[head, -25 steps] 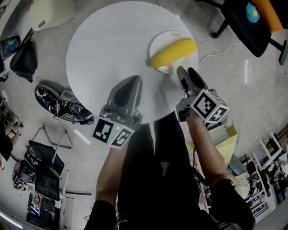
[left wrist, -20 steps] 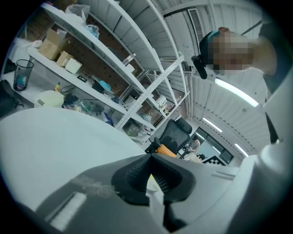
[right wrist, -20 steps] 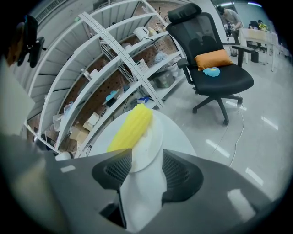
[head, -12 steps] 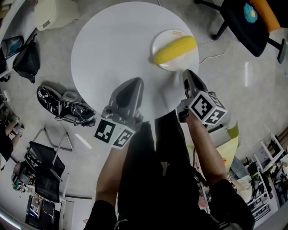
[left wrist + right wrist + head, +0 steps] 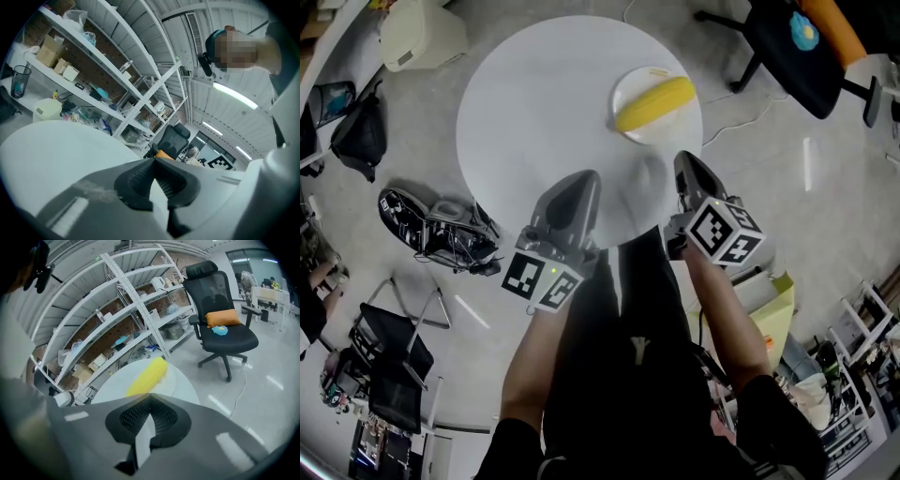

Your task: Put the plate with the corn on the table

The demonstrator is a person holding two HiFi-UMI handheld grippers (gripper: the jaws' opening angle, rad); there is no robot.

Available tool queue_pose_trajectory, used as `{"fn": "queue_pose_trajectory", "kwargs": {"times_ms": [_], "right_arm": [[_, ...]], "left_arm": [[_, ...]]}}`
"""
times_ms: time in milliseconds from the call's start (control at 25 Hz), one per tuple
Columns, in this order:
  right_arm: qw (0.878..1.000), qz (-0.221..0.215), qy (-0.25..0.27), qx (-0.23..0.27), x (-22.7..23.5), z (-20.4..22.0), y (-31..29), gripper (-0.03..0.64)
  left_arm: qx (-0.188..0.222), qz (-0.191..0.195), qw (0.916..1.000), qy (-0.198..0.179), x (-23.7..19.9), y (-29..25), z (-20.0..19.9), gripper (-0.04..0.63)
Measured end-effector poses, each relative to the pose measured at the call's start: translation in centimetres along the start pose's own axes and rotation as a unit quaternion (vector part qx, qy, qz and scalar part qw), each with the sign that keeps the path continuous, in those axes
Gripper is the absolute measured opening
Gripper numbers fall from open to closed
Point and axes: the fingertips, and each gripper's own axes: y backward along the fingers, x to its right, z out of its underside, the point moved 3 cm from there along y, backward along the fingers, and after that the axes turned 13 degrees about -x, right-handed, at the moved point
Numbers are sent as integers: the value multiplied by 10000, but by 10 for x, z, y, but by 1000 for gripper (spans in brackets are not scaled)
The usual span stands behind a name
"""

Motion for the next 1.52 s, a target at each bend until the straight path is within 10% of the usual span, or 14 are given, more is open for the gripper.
{"fn": "queue_pose_trajectory", "kwargs": {"times_ms": [1520], "right_arm": [[9846,-489,1325,1029,-159,-20,178,9]], "left_arm": [[908,297,9923,-785,130,123,-97,3]]}}
